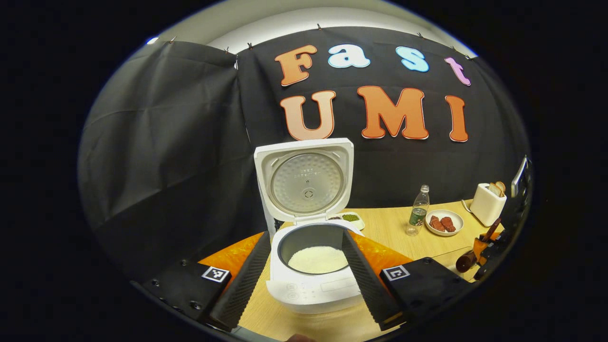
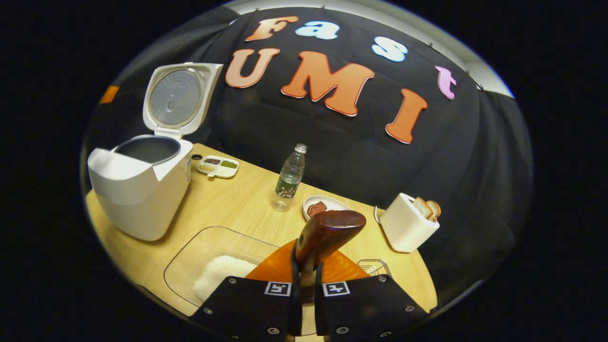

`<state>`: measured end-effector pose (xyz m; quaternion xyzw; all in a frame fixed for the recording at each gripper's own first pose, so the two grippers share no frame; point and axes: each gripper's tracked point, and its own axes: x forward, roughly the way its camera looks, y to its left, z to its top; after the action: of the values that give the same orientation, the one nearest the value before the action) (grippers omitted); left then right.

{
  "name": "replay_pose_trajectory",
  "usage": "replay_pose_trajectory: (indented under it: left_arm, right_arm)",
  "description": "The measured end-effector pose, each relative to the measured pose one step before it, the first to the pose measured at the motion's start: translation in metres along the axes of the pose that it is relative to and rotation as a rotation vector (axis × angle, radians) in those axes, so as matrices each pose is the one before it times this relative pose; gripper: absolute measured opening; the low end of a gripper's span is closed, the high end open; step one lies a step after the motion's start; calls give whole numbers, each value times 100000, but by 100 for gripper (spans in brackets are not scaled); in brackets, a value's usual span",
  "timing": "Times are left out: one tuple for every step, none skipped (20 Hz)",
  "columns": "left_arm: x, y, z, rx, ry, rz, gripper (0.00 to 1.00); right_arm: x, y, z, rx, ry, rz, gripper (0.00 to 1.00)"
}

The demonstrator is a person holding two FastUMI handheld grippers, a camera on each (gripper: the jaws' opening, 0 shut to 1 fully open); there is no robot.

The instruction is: Close the left gripper, press the button to open the rice cooker; take a wooden spoon from the chopstick holder with the right hand, scoop a spoonful of rice and pour it into the rice cooker, then put the wooden spoon back into the chopstick holder.

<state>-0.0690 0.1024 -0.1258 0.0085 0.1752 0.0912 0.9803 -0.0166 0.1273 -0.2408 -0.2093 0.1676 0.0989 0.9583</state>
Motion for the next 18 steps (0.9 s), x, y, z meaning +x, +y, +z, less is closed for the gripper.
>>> replay_pose_trajectory:
  left_arm:
    - [37,219,-9,165,5,19,99]
    - [36,268,-180,291,202,104,99]
    - [71,292,-71,301,124,212,100]
    - [-20,194,-81,251,134,210,99]
    - [33,302,-60,142,266,294,99]
    - [-24,295,-172,-55,350,248,99]
    - [85,214,-88,-43,425,162,99]
    - [-72,299,-25,61,70,348,99]
    - [-52,216,-43,132,220,386,99]
    - [92,144,-191,90,203,348,99]
    - [-60,128,60,108,106,175,99]
    - [-151,113,45,236,-98,-46,100]
    - [0,-3,48,553,-164,-196,99]
    - [18,97,54,779,-177,-101,99]
    - [59,85,40,698,-157,-74,99]
    - [69,176,-43,384,-74,-255,99]
    - [44,61,6,223,152,-408,99]
    - [41,134,-107,108,255,-268,99]
  right_arm:
    - [55,534,-536,-3816,159,-756,10]
    - [154,469,-501,-3069,-405,-130,10]
    - [-154,746,-723,-2209,1812,645,10]
    - [83,402,-119,-1505,-439,389,9]
    - [47,303,99,-1533,-552,47,9]
    - [59,453,-113,-505,401,400,9]
    - [-52,368,-160,1365,840,229,9]
    - [-21,564,-384,2756,1599,737,8]
    - [77,839,-368,2439,1323,2085,9]
    - [11,650,-302,1529,881,1478,9]
    - [124,148,146,895,-808,-400,9]
    - [-285,63,-197,2017,1259,227,9]
    - [-70,-35,110,3076,438,-67,9]
    - [-88,118,383,4386,-268,502,9]
    - [71,315,317,5353,561,1367,9]
    - [26,339,322,5906,585,1220,9]
    - [87,489,209,5943,953,1850,9]
    - [28,581,94,5691,1056,2015,9]
